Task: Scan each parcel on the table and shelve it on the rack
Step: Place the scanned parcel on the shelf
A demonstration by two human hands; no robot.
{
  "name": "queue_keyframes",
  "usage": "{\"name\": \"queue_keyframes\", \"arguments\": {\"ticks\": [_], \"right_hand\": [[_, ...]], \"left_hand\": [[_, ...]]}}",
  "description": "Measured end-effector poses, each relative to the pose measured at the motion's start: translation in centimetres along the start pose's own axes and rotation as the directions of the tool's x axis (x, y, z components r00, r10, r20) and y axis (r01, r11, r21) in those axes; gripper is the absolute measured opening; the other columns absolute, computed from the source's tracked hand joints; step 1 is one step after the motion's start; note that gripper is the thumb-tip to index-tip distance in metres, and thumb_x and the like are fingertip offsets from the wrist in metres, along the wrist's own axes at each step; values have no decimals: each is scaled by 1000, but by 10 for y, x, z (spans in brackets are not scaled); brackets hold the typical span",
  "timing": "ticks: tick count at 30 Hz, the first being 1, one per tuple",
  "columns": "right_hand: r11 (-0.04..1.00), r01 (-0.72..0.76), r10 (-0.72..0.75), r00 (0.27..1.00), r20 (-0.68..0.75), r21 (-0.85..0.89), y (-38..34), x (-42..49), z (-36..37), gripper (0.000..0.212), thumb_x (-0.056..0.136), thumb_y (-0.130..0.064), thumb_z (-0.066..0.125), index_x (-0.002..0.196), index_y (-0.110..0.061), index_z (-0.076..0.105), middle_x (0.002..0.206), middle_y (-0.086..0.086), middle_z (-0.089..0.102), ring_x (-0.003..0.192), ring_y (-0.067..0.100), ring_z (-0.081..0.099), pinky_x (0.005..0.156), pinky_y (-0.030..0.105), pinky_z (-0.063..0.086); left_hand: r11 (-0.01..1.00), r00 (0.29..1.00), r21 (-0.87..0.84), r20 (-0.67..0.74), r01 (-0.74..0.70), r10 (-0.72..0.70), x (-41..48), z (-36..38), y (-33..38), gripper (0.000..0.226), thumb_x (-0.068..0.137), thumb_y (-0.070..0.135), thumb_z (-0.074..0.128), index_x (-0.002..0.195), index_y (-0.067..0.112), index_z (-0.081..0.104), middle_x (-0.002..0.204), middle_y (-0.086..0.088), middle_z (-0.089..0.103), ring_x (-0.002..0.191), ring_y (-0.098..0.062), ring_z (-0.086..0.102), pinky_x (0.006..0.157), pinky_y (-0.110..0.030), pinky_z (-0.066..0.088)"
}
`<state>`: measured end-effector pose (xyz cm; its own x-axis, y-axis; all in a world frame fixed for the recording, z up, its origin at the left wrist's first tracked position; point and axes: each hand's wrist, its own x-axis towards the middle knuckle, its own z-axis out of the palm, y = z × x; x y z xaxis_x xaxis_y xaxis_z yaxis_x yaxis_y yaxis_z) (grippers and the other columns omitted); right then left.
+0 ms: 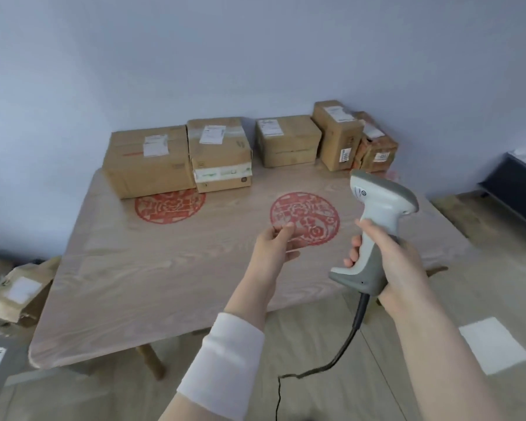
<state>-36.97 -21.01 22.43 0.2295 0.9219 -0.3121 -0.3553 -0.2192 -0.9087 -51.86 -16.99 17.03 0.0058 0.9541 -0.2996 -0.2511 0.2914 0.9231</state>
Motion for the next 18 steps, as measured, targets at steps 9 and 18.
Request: {"name": "queue_keyframes", "arguments": {"ticks": [9, 18], "right_hand": [[995, 25, -35, 994, 108, 93, -99, 149, -114, 18, 86, -17, 60, 104, -19, 60, 97, 4, 75, 61, 9, 62, 49, 21, 49], [993, -88, 81, 993, 86, 81, -148, 286, -158, 16, 87, -21, 59, 102, -14, 60, 78, -2, 76, 49, 7, 59, 43, 18, 46]], "left_hand": [[999, 999, 14, -3, 50, -50, 112, 147, 7, 13, 97, 18, 48, 96, 7, 54, 88, 0, 67, 70, -11, 62, 61, -20, 49], [996, 997, 36, -24, 80, -79, 241, 224, 4, 20, 96, 24, 50, 108, 8, 52, 104, -5, 65, 85, -15, 63, 77, -27, 50]]}}
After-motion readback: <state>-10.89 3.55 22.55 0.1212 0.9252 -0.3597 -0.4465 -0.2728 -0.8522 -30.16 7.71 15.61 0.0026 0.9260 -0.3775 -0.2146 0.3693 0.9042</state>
